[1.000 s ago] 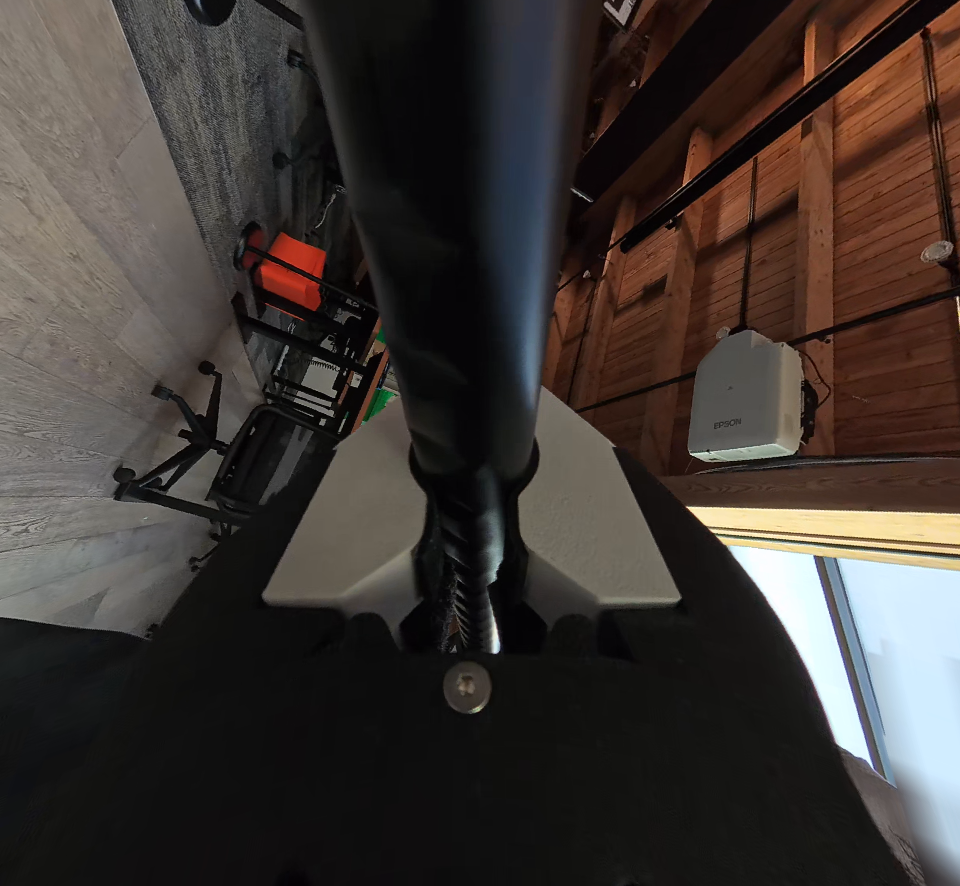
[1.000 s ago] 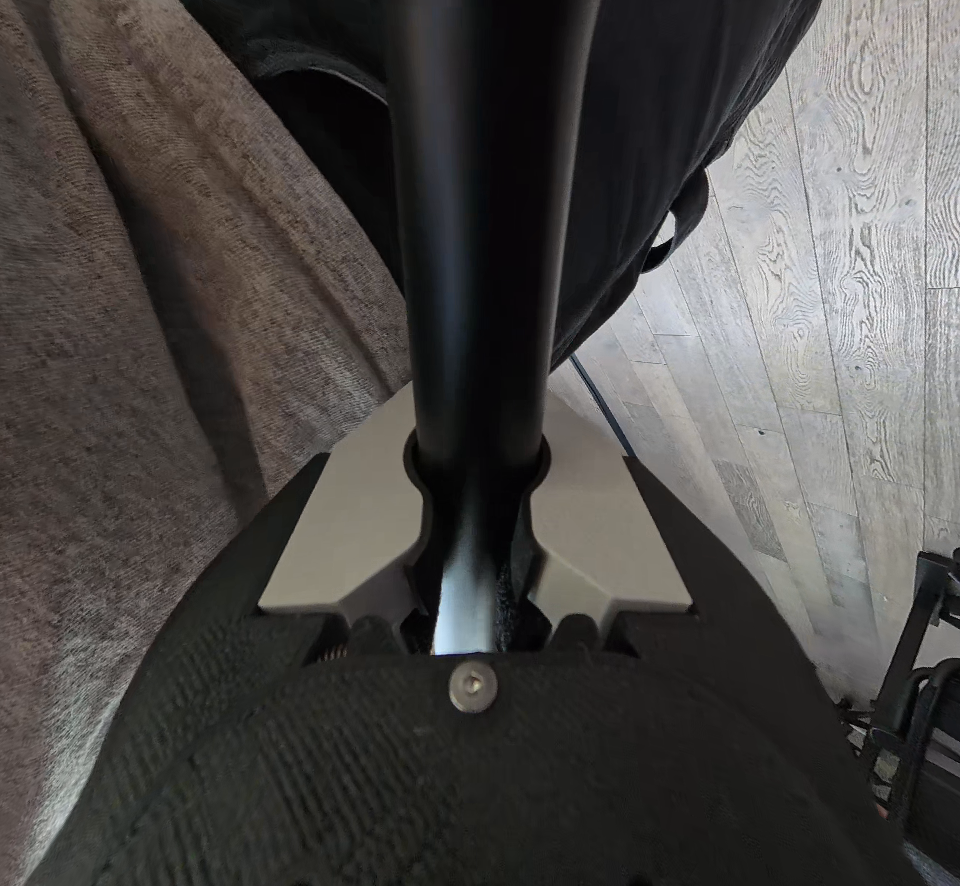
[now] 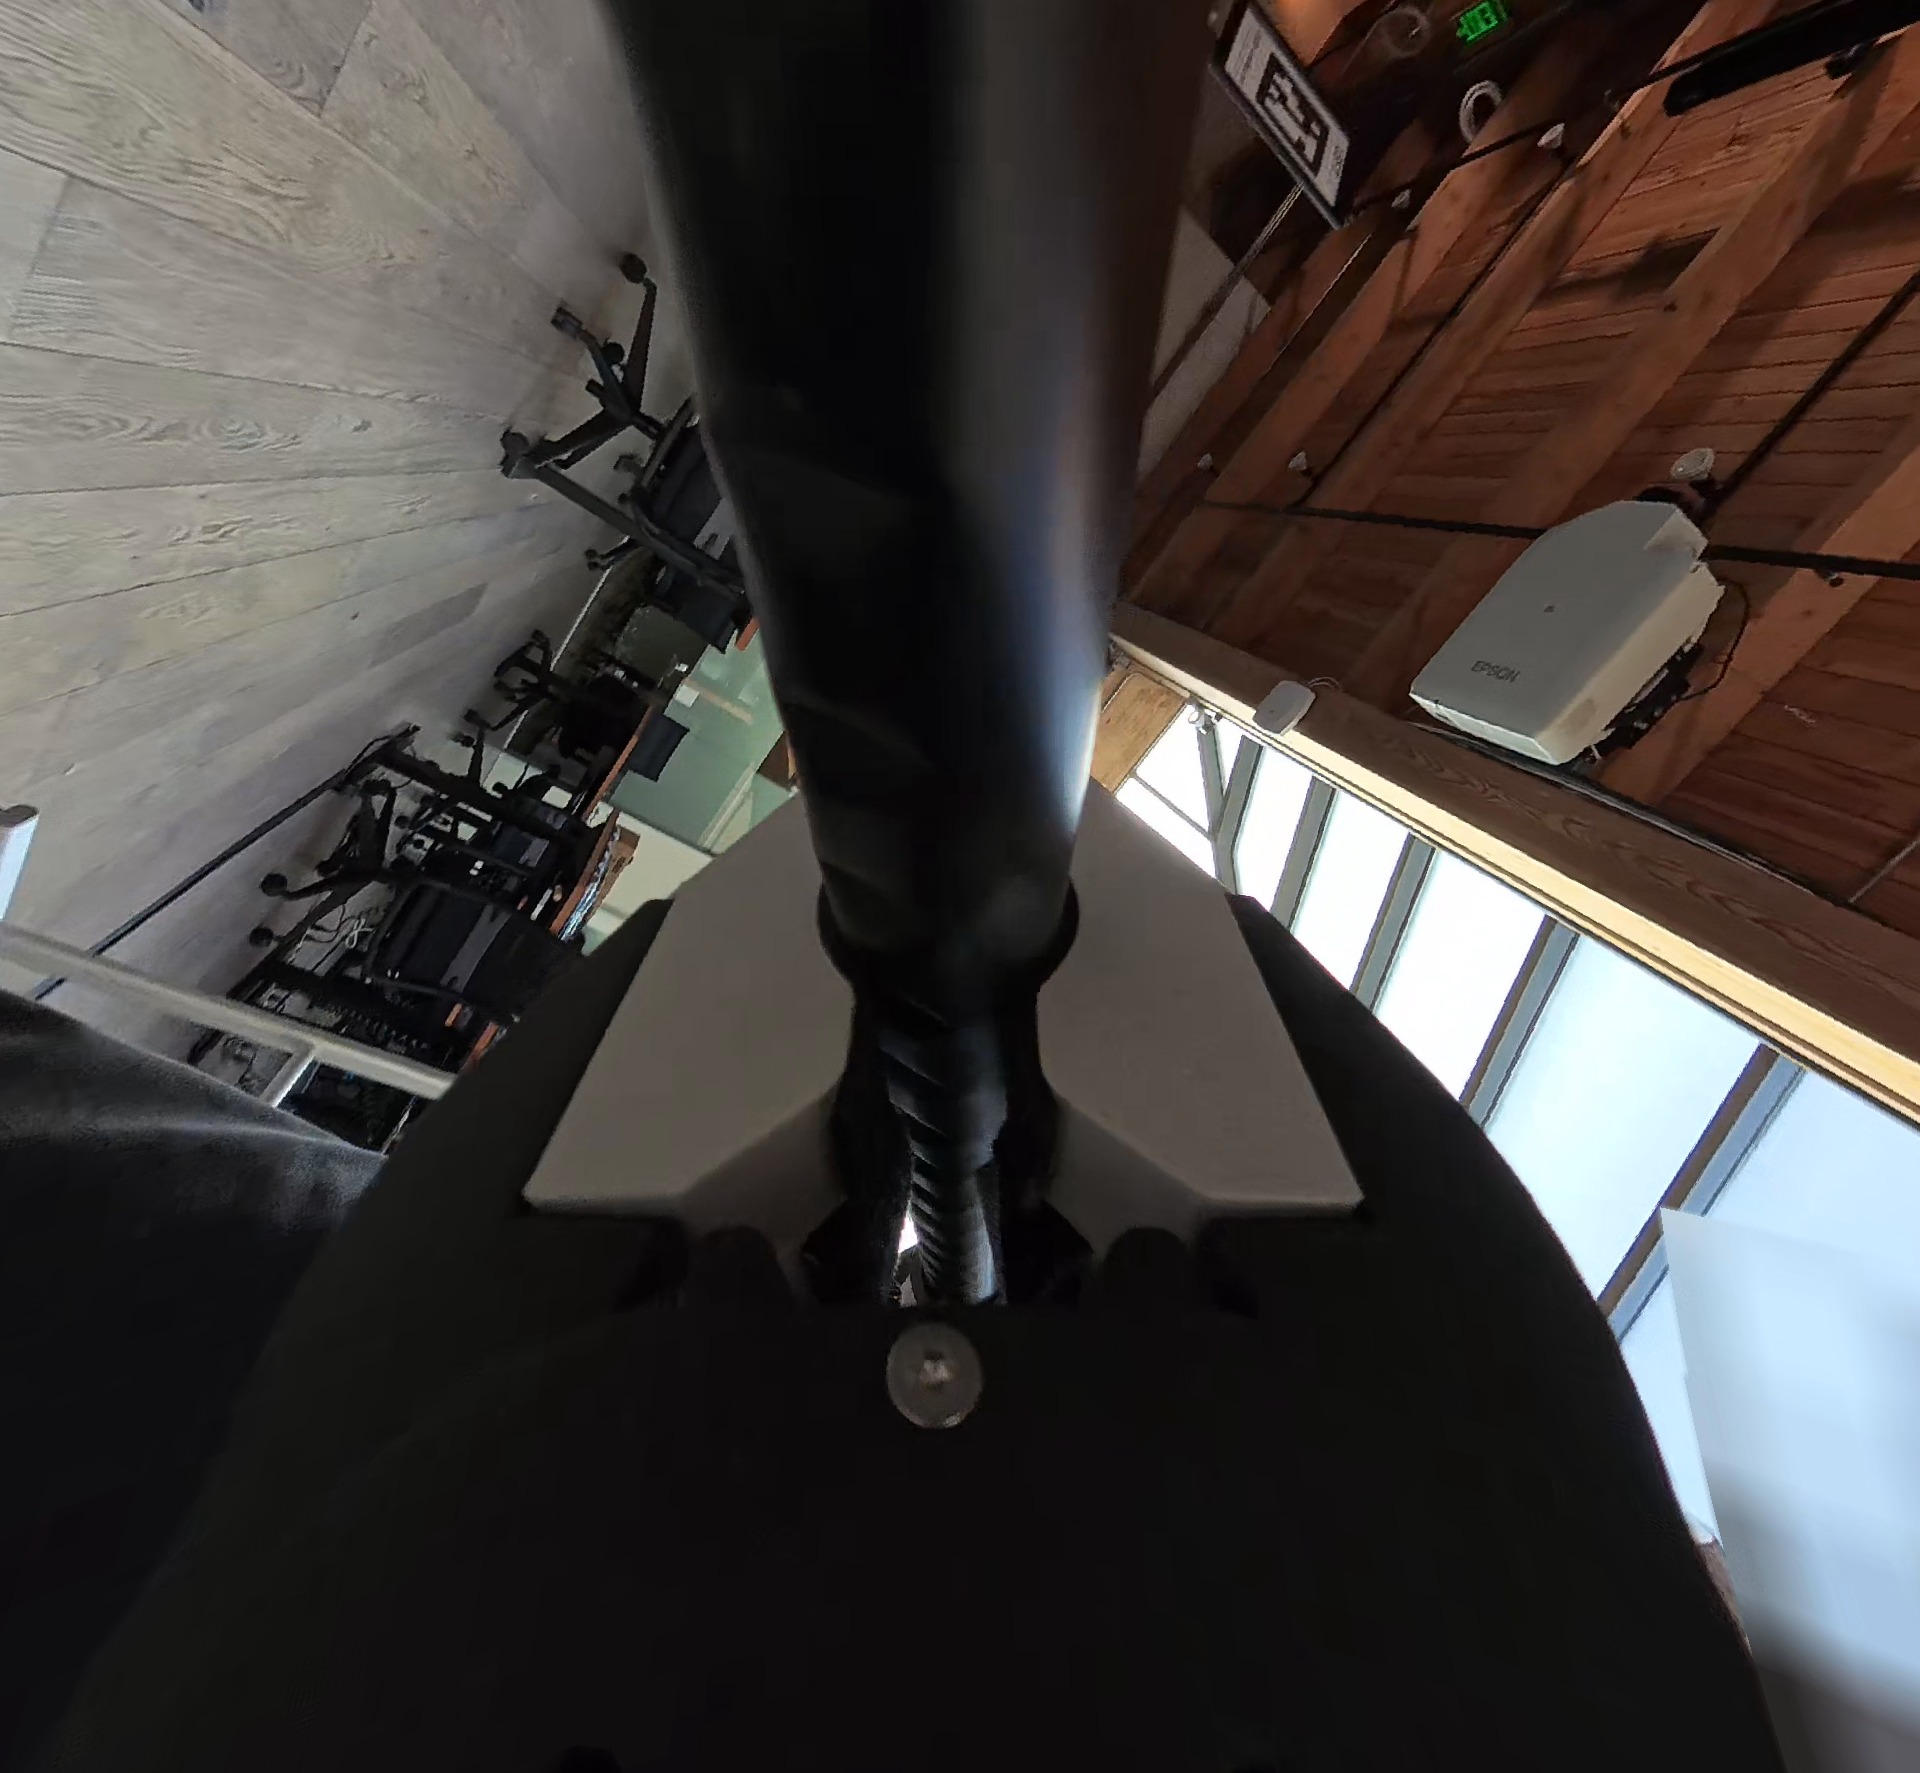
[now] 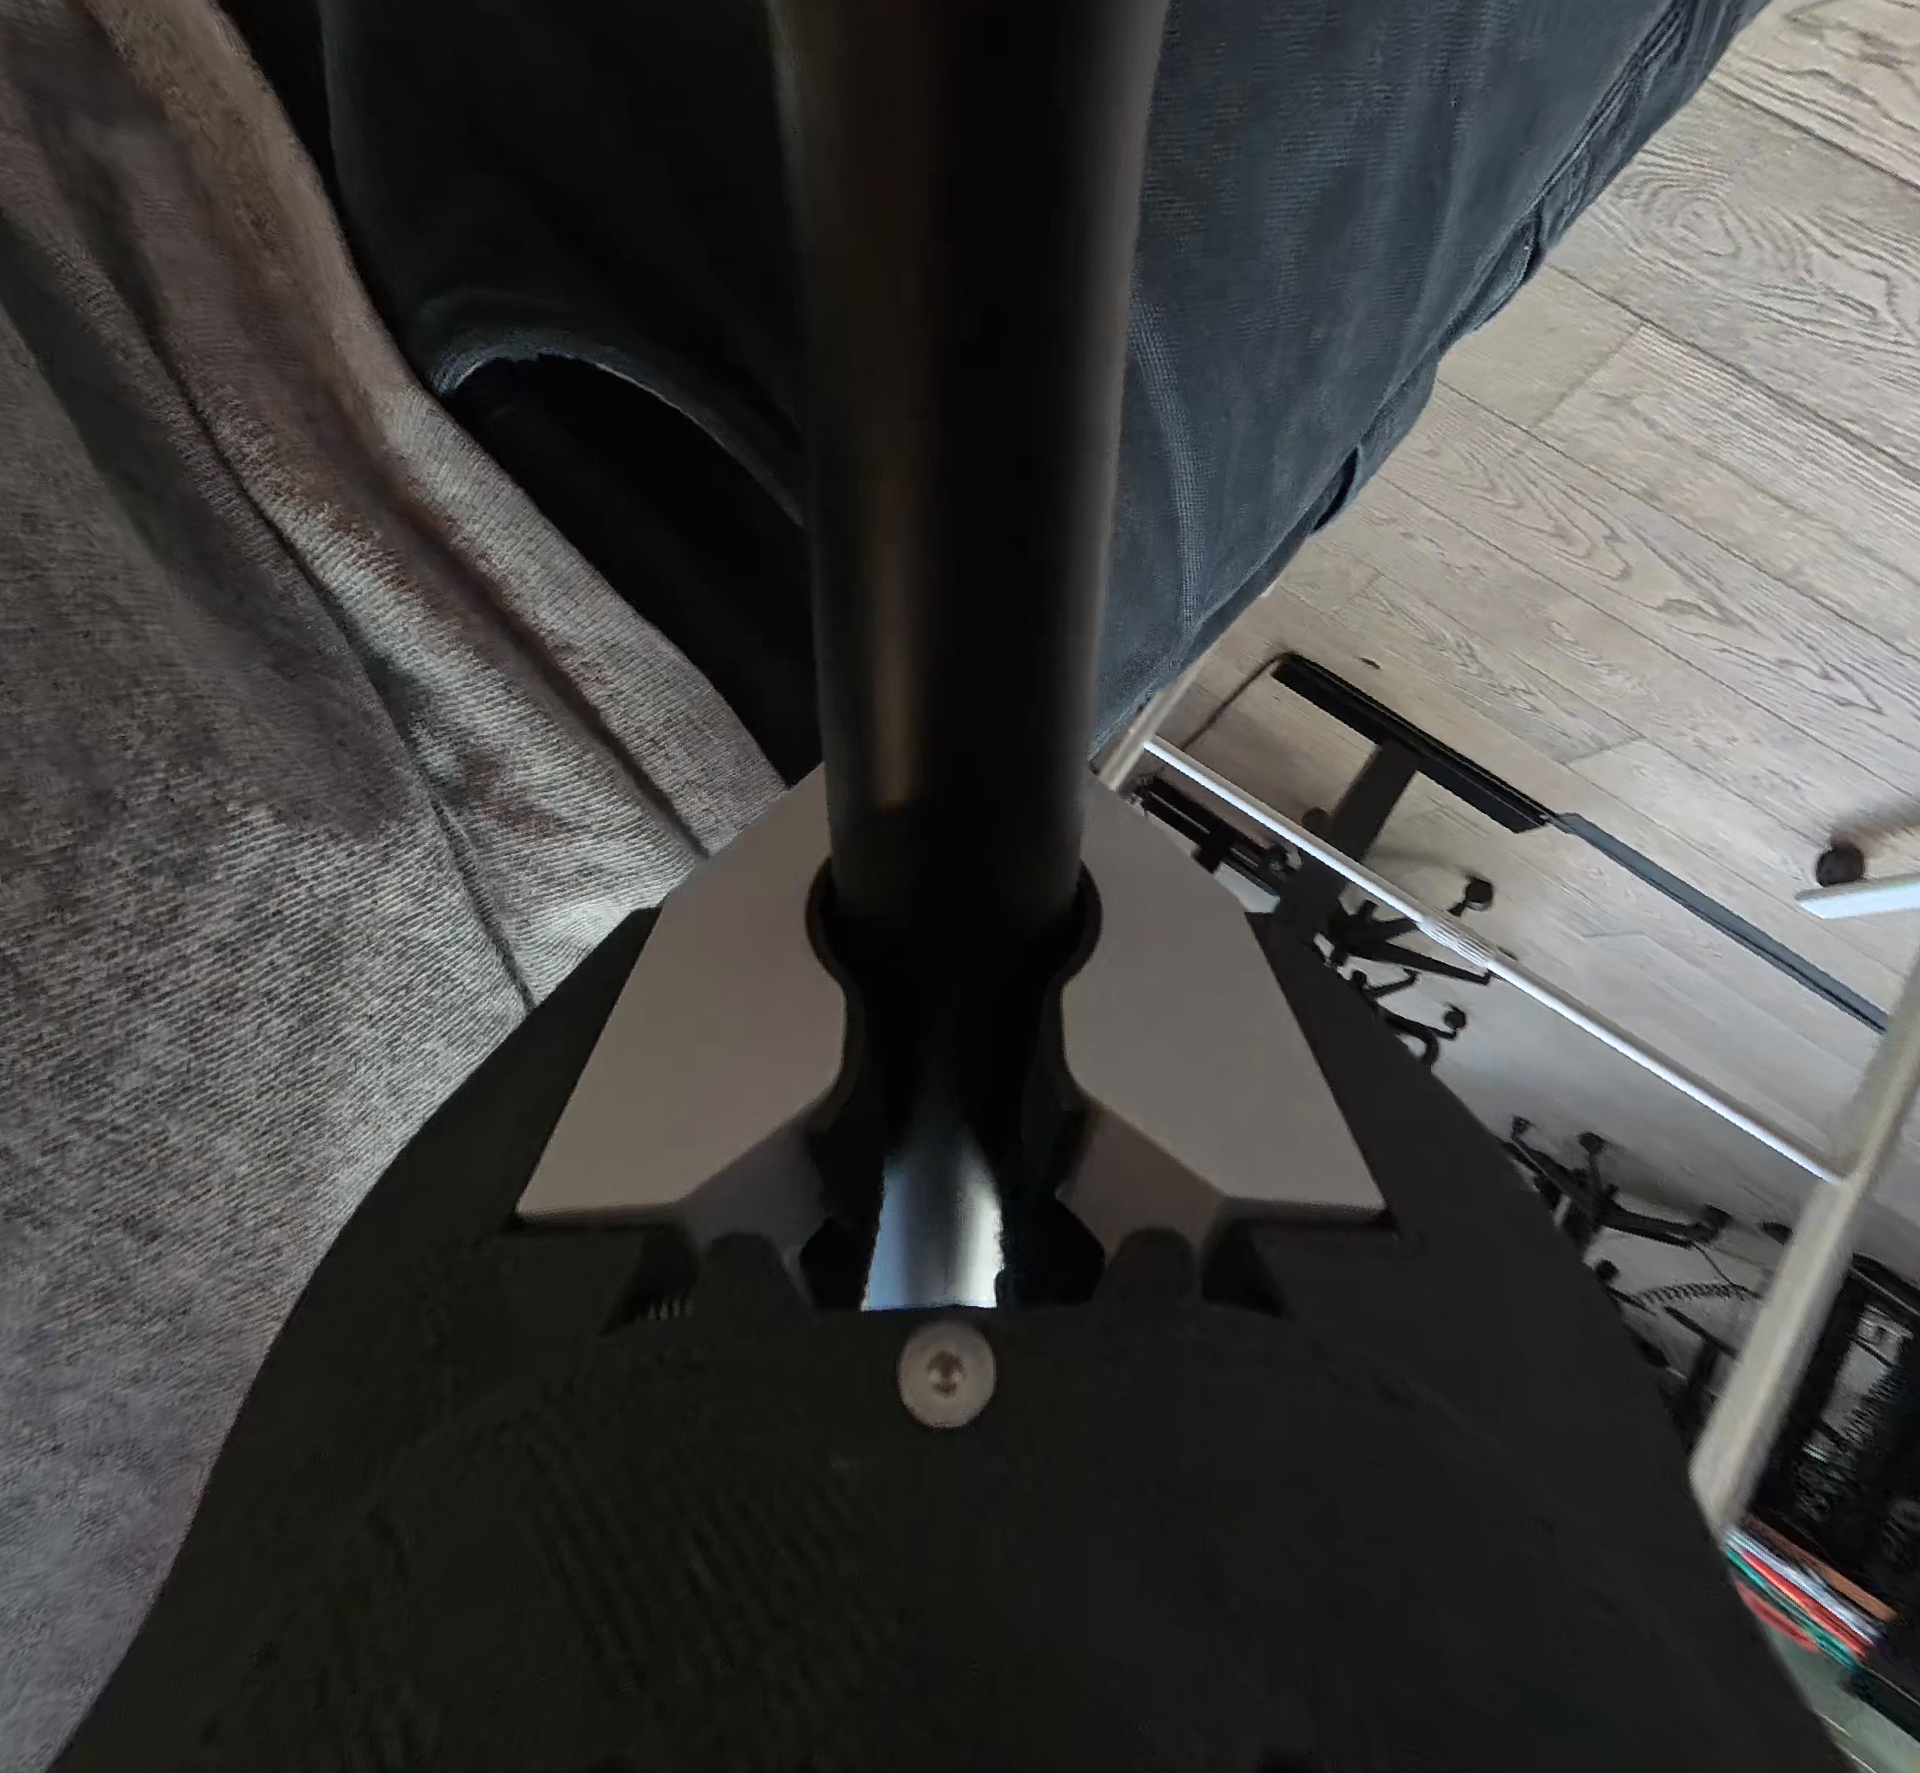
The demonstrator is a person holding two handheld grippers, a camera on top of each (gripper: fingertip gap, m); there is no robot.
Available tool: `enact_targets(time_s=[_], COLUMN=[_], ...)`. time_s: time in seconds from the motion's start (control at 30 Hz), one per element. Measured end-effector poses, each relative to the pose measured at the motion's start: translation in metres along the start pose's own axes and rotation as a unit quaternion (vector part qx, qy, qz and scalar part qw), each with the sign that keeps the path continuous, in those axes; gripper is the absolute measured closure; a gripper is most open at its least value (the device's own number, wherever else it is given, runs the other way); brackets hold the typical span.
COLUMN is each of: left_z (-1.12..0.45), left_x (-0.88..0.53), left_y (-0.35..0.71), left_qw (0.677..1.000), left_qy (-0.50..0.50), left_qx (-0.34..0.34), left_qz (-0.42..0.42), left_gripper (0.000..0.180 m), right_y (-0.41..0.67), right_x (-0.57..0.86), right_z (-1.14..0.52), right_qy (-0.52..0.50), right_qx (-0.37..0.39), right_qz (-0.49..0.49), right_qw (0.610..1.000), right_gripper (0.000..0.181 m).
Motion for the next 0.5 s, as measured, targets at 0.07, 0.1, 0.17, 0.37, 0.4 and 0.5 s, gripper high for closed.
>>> enact_targets(time_s=[0.07, 0.1, 0.17, 0.37, 0.4, 0.5], left_z=[0.031, 0.047, 0.082, 0.173, 0.183, 0.209], left_x=[0.003, 0.004, 0.004, 0.012, 0.013, 0.011], left_y=[0.013, 0.019, 0.027, 0.013, 0.008, -0.005], left_qw=[0.999, 0.998, 0.994, 0.978, 0.974, 0.965], left_qy=[0.02, 0.031, 0.06, 0.118, 0.124, 0.143], left_qx=[-0.035, -0.052, -0.089, -0.174, -0.187, -0.22], left_qz=[0.005, 0.008, 0.014, 0.003, 0.0, -0.014], left_gripper=[0.162, 0.162, 0.162, 0.162, 0.163, 0.162], right_y=[0.021, 0.032, 0.052, 0.074, 0.075, 0.082], right_x=[-0.044, -0.066, -0.113, -0.245, -0.262, -0.299], right_z=[-0.028, -0.043, -0.075, -0.165, -0.179, -0.22], right_qy=[0.022, 0.034, 0.067, 0.144, 0.152, 0.173], right_qx=[0.022, 0.032, 0.053, 0.086, 0.095, 0.132], right_qz=[-0.023, -0.035, -0.058, -0.106, -0.112, -0.128], right_qw=[0.999, 0.998, 0.995, 0.98, 0.977, 0.968], right_gripper=[0.155, 0.155, 0.155, 0.155, 0.155, 0.155])
Point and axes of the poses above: each gripper's, where its closed fingertips meet, z back along the fingers, y out of its top, x = y × z across the jaws, the point moved 3 cm from there along z, back along the fingers, and after that the axes turned 5 degrees about -z, right-handed, at the moved point
